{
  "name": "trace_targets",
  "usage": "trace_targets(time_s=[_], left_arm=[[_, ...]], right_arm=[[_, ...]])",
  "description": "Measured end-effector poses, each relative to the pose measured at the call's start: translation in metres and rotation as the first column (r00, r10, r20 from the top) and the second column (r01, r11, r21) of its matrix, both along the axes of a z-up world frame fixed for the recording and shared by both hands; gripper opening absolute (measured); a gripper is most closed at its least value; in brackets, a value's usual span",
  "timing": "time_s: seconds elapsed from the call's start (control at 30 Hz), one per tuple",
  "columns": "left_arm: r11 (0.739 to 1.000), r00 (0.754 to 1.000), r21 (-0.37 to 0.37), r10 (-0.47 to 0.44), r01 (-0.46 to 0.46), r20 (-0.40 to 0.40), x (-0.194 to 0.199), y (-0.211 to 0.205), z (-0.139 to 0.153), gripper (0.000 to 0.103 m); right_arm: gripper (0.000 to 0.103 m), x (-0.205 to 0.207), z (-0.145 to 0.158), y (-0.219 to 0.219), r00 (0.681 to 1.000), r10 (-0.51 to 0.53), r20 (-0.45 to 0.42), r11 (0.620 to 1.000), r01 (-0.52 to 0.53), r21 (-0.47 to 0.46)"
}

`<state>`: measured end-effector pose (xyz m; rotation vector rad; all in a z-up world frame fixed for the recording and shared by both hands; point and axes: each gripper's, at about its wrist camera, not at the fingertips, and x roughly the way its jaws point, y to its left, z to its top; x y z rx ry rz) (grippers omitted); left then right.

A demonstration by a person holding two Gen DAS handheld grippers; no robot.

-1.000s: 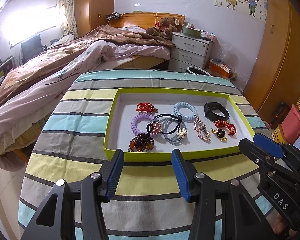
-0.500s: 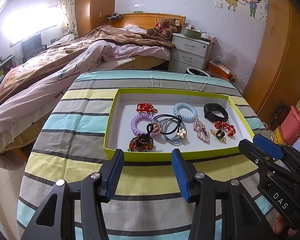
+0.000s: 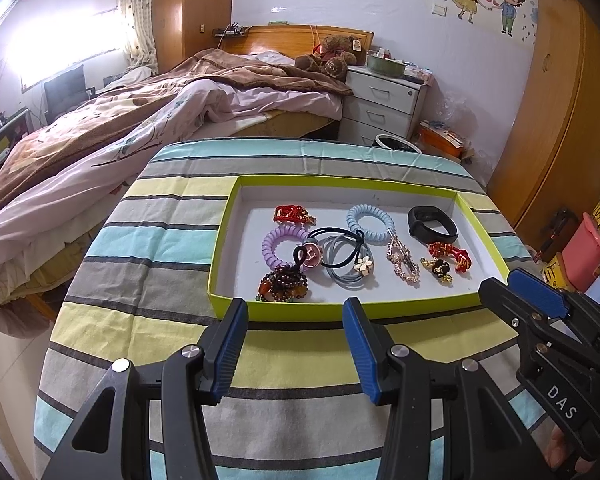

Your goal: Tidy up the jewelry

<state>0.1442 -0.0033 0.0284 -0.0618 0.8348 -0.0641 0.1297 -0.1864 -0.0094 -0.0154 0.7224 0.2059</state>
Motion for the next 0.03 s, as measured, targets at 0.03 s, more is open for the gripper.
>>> trace_targets(time_s=[0.03], left_arm=[[1.0, 1.0, 0.0, 0.001, -0.001, -0.001, -0.0002, 0.001, 0.0, 0.049]], right_arm=[[0.039, 0.0002, -0.0001, -0.0004, 1.0, 0.0, 0.0, 1.0, 0.0, 0.001]])
